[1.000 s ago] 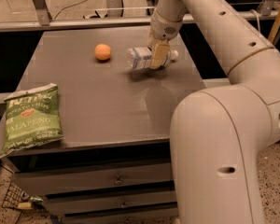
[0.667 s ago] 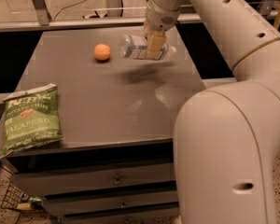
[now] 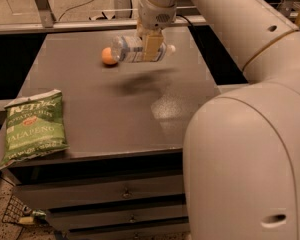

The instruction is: Move blue plastic bottle near green jalapeno chip bag

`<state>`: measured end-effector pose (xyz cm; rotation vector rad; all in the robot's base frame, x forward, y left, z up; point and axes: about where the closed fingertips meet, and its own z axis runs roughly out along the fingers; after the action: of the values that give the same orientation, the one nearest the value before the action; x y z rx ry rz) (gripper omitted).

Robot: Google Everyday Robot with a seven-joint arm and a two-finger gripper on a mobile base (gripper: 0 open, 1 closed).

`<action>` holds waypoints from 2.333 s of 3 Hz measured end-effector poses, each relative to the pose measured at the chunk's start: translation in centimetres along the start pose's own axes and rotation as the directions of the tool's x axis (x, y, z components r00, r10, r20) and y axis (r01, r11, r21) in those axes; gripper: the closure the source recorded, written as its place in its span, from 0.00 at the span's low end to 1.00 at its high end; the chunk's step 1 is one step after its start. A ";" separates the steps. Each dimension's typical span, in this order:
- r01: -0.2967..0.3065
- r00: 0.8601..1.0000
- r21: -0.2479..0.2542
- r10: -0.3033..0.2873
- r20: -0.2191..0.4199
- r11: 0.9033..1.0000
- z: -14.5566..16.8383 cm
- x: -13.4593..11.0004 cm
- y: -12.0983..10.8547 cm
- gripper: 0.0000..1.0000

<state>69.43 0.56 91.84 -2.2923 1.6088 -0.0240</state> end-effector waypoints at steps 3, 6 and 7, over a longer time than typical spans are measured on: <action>0.391 0.898 -0.026 -0.387 -0.208 0.920 0.1 -9.3 4.3 1.00; 0.579 0.772 -0.259 -0.622 -0.131 0.773 7.5 -14.4 11.7 0.98; 0.579 0.772 -0.258 -0.622 -0.131 0.773 7.3 -14.4 11.6 0.75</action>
Offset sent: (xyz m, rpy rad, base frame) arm -0.0863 0.0601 -0.0223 -0.3793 -0.1490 0.3284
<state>55.16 12.20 84.28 -2.9669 0.9009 -0.2786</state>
